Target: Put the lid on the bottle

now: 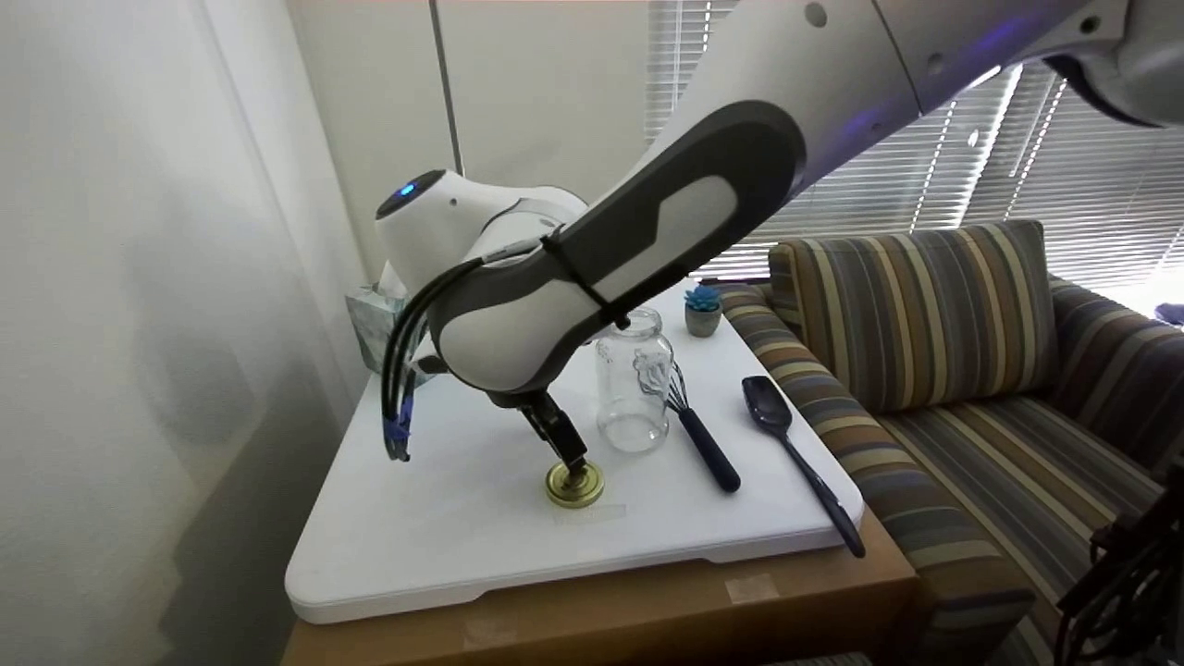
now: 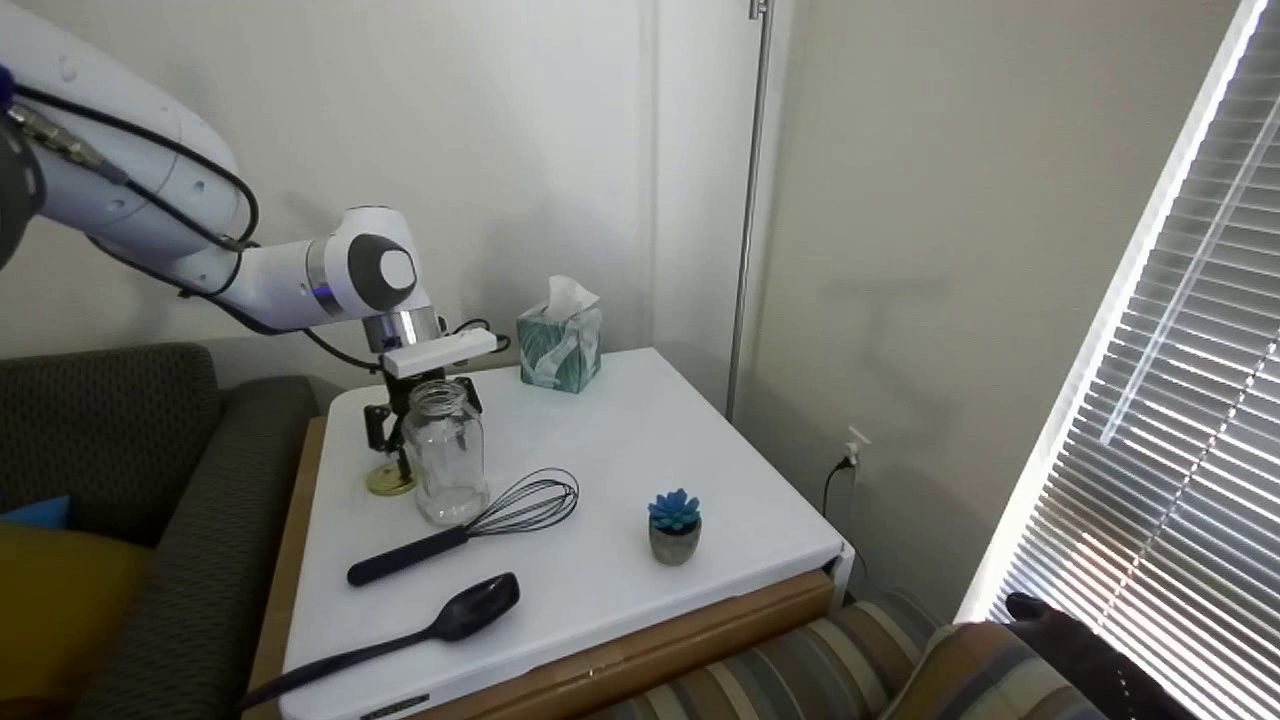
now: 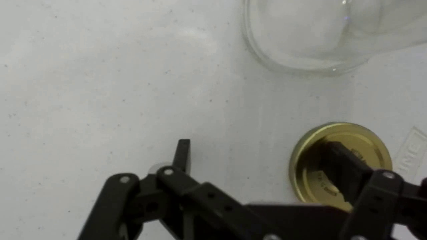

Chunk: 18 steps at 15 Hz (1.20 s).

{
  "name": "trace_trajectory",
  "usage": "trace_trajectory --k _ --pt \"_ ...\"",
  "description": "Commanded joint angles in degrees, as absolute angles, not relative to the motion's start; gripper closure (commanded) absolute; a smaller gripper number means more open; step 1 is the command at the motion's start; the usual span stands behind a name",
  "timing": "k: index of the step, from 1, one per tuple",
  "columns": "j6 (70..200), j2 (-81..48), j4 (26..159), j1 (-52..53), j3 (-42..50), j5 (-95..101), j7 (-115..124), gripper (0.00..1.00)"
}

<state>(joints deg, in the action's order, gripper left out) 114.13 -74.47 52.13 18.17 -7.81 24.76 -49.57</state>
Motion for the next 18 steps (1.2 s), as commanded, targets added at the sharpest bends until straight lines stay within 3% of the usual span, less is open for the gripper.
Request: trace_trajectory --k 1,12,18 --pt "112.9 -78.7 45.0 18.7 -7.0 21.5 -51.0 0.0" --pt "112.7 -77.4 43.5 19.9 -6.3 22.4 -45.4 0.0" --pt "105.8 -75.2 45.0 20.9 -6.4 21.7 -39.5 0.0"
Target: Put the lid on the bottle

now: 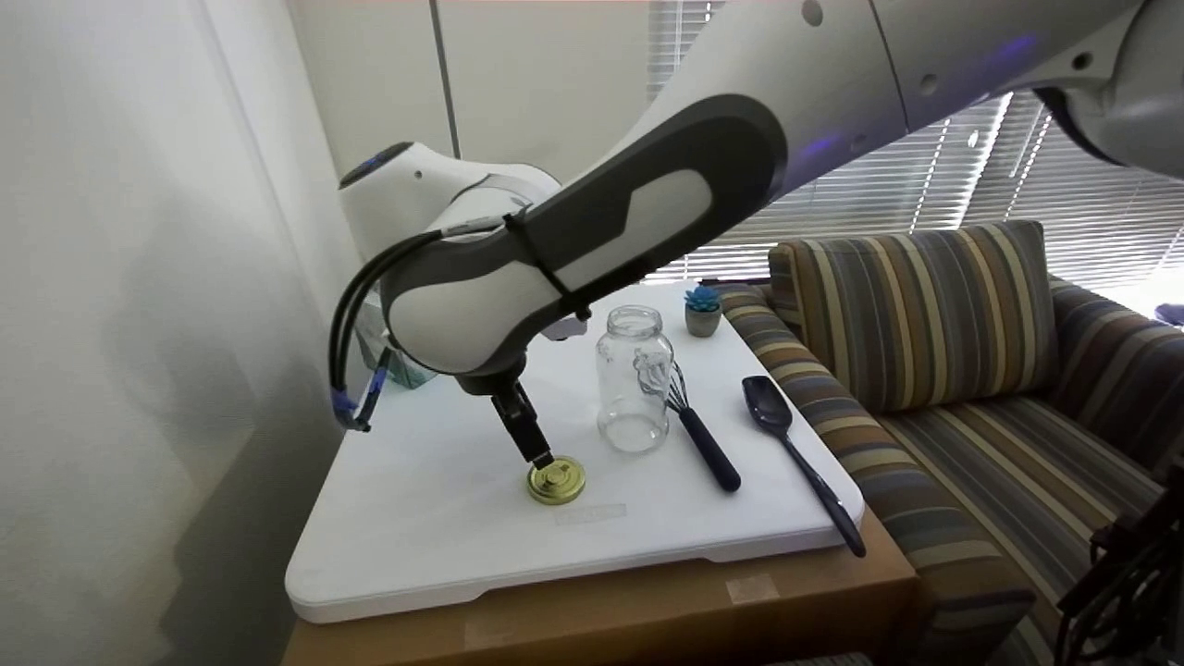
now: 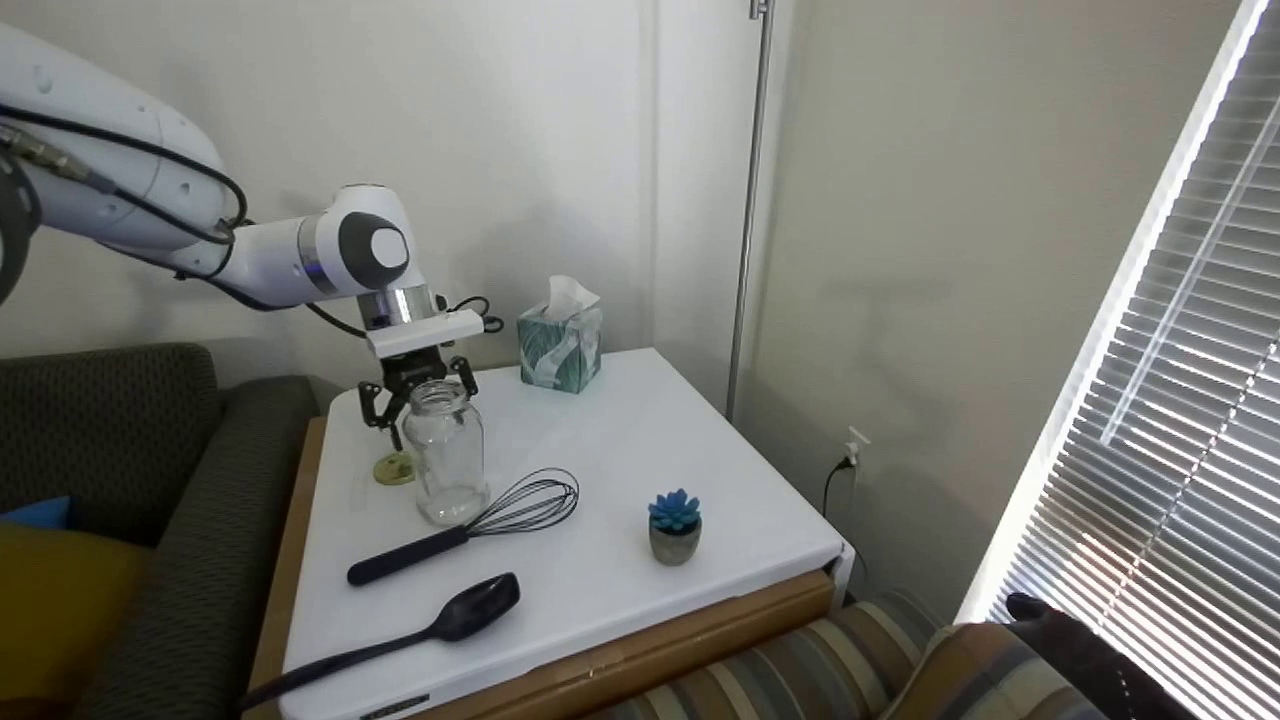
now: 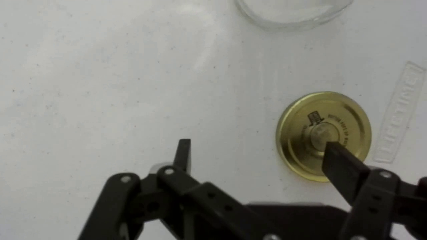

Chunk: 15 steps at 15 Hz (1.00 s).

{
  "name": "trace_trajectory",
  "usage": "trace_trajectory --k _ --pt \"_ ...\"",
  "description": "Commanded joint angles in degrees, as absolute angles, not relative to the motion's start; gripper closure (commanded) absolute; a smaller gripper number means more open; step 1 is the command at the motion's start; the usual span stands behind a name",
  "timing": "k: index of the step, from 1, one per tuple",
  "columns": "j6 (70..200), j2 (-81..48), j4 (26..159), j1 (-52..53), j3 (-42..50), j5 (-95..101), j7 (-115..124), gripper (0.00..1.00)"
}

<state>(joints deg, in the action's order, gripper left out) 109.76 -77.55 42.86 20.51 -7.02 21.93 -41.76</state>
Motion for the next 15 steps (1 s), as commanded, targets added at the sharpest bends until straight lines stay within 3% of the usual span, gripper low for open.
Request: trace_trajectory --k 1,15 --pt "104.5 -75.0 45.3 20.9 -6.6 21.6 -38.9 0.0" --pt "107.5 -74.4 51.6 20.2 -9.6 20.3 -34.3 0.0"
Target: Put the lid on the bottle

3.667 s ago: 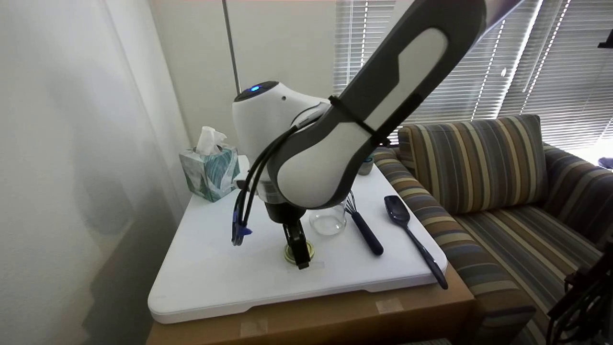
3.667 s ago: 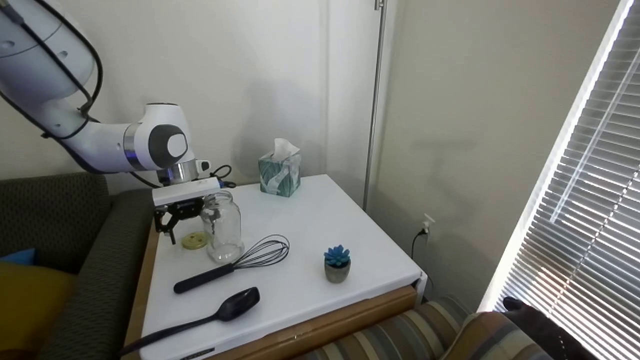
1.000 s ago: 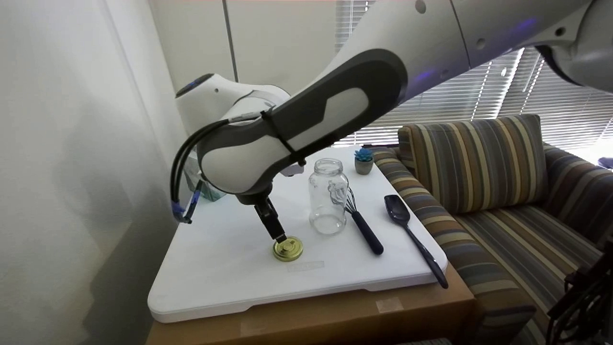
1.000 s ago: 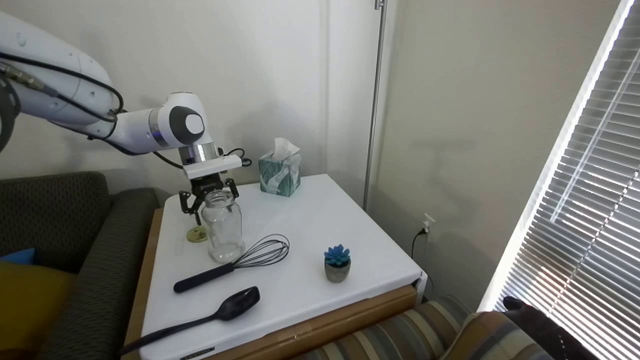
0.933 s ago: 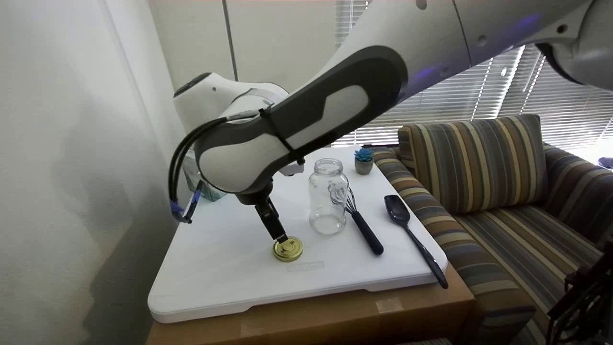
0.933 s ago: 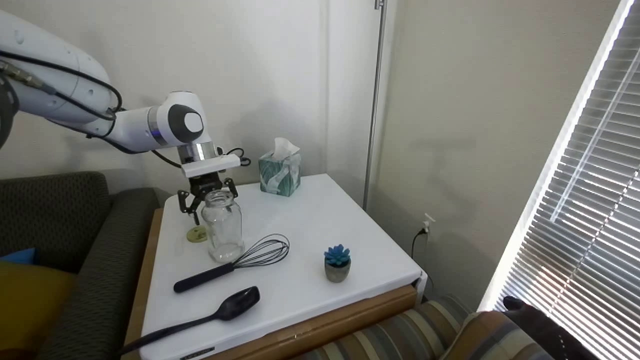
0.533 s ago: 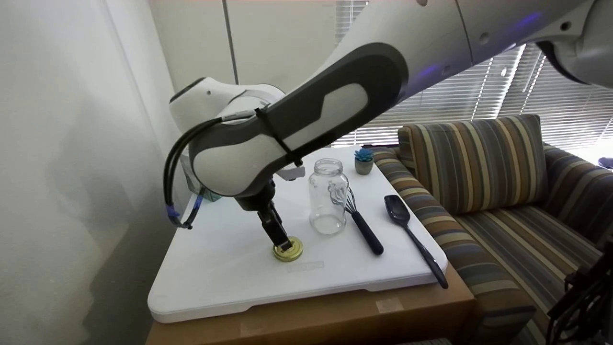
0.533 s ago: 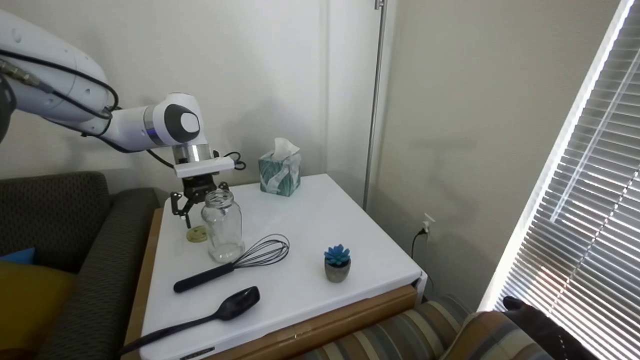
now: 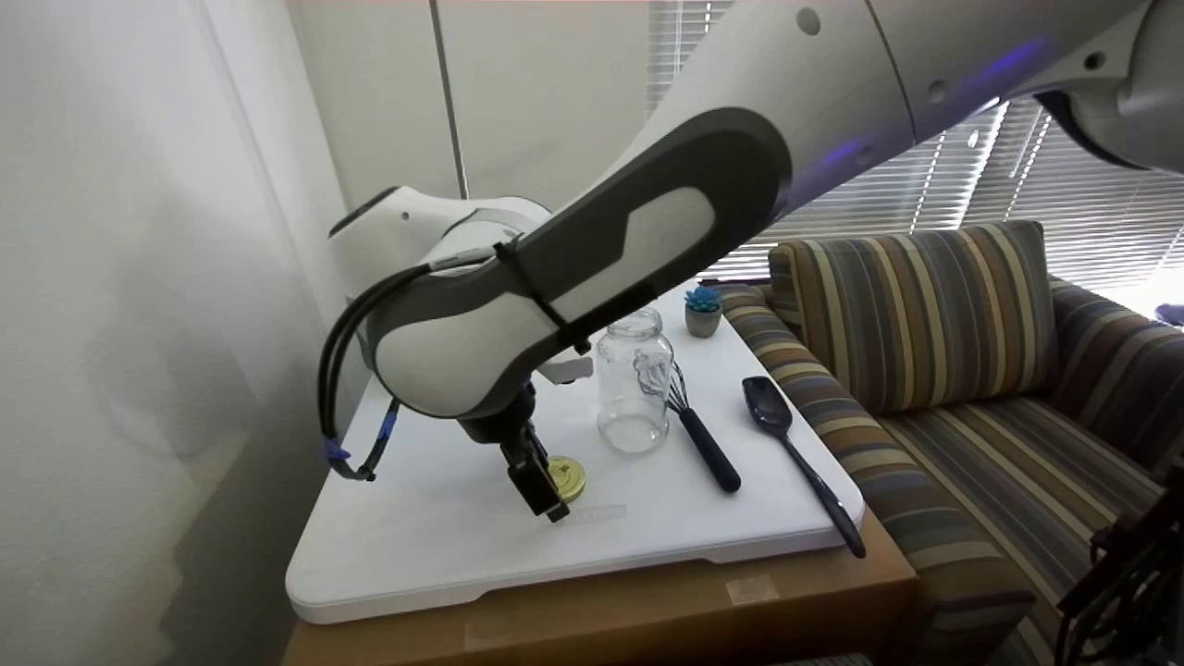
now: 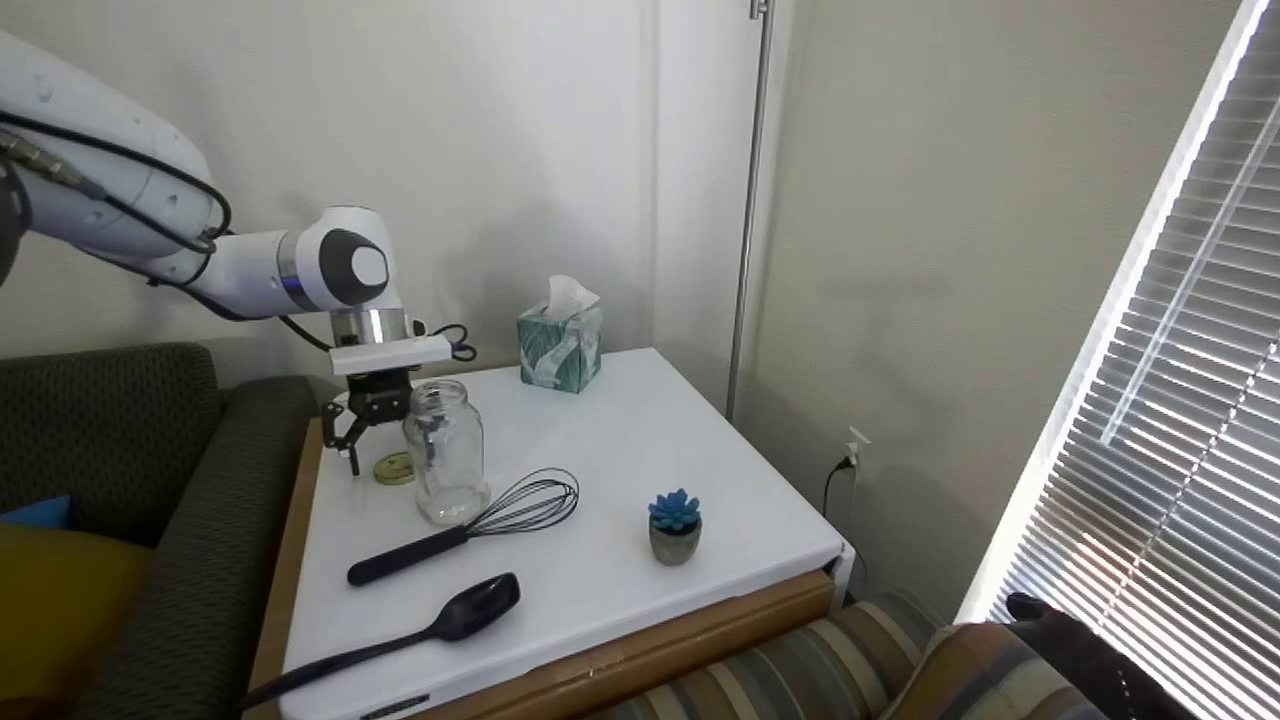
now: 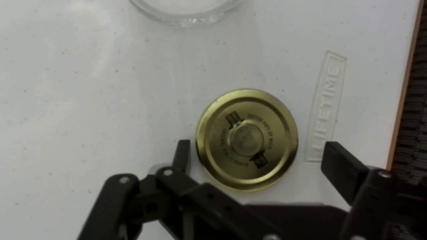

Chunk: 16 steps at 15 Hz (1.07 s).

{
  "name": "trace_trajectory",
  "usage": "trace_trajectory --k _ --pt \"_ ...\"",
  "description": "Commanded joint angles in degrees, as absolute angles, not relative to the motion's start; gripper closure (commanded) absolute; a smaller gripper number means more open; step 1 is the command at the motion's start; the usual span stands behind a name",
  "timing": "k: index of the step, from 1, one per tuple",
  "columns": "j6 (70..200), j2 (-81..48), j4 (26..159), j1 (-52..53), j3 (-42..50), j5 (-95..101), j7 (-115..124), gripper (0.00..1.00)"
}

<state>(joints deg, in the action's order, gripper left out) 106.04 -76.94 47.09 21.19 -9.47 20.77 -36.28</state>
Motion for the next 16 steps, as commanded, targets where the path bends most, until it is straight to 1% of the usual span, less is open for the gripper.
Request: trace_trajectory --k 1,13,15,16 --pt "107.6 -74.1 52.3 20.1 -9.6 20.3 -33.7 0.0" --pt "114.7 -72.0 59.5 19.0 -9.5 20.8 -29.9 0.0" --pt "115.8 -71.2 60.9 18.8 -9.4 21.0 -29.3 0.26" --pt "116.2 -70.6 61.6 18.8 -9.2 21.1 -29.0 0.31"
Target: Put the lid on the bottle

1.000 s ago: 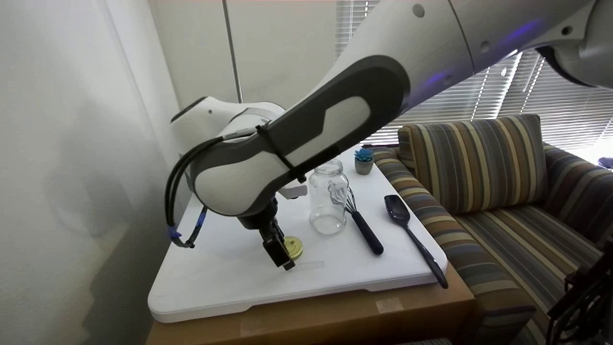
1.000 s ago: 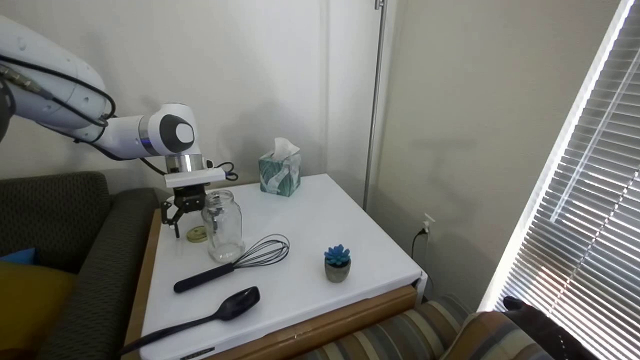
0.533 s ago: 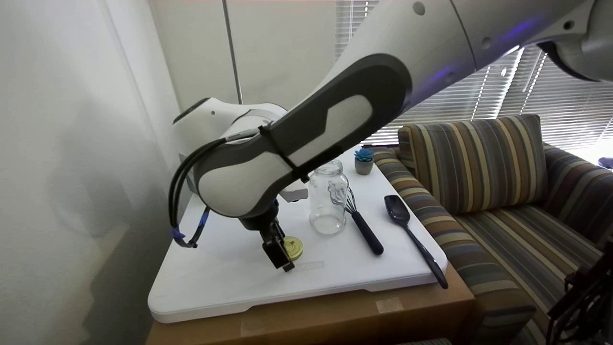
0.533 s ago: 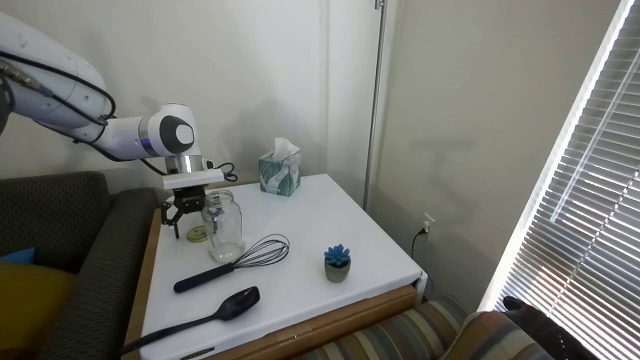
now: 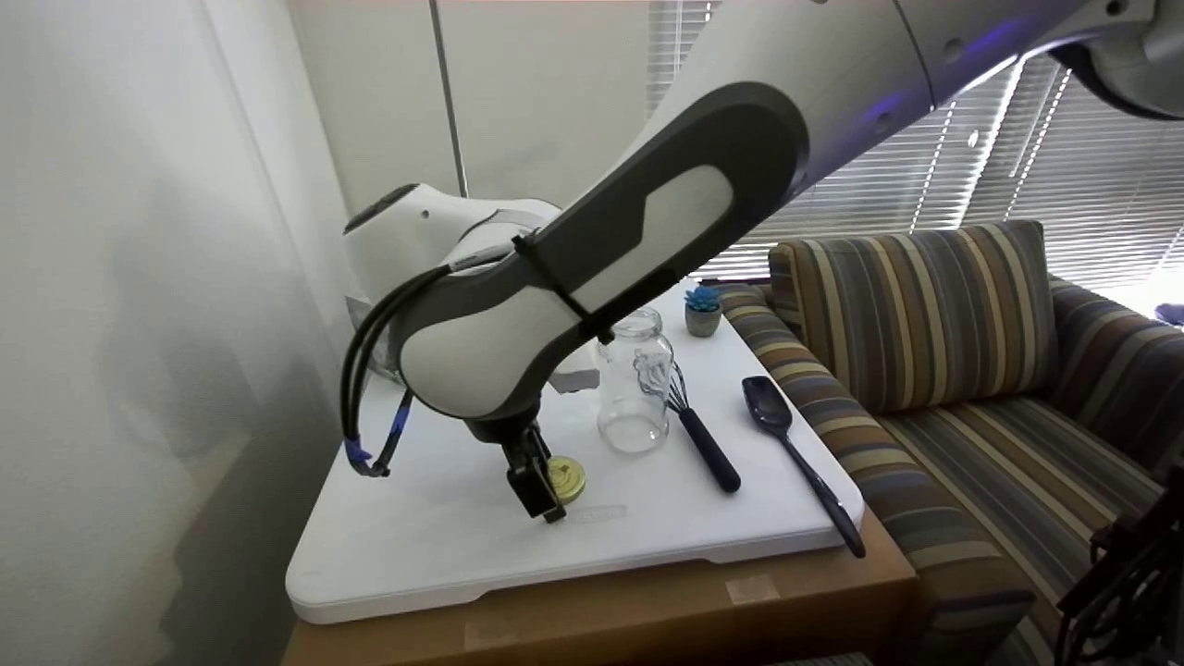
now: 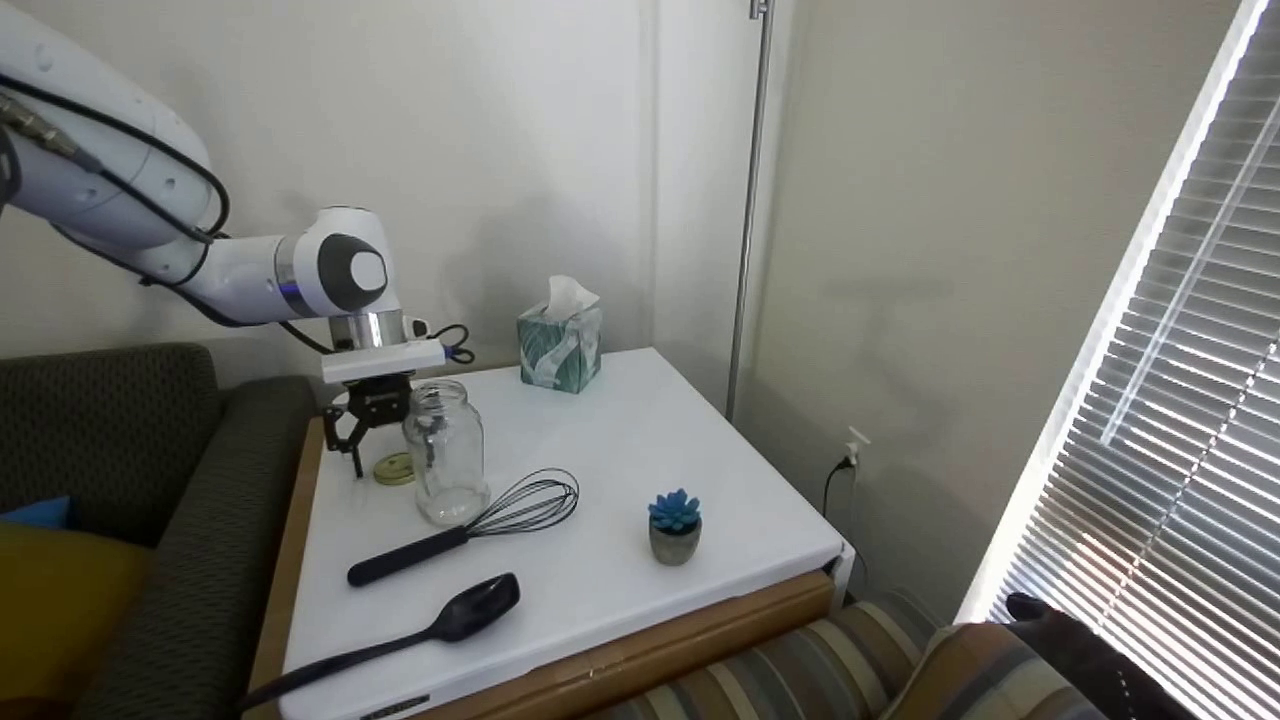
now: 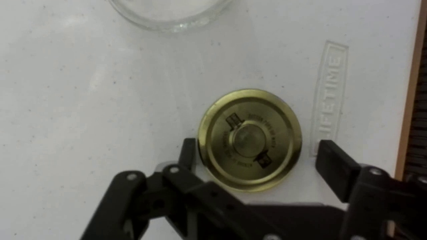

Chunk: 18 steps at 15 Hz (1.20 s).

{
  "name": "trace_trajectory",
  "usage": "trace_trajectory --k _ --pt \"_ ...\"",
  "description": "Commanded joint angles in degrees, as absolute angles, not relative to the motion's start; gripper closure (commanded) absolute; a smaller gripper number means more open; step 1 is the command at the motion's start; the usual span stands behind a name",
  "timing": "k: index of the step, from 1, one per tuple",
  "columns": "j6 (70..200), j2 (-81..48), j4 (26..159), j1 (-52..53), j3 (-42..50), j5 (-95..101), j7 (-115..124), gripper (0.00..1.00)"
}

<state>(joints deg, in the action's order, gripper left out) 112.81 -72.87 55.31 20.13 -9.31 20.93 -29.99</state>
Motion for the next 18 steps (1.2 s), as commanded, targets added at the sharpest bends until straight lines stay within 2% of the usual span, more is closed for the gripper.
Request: trace_trajectory --k 1,3,9,18 --pt "116.6 -70.0 62.4 18.6 -9.0 21.2 -28.9 0.39" --pt "117.2 -68.9 63.8 18.3 -8.9 21.3 -28.7 0.53" --pt "119.8 -66.9 67.0 17.7 -8.8 21.3 -28.1 0.53" --pt "119.6 -65.0 64.7 17.7 -7.6 22.5 -29.5 0.53"
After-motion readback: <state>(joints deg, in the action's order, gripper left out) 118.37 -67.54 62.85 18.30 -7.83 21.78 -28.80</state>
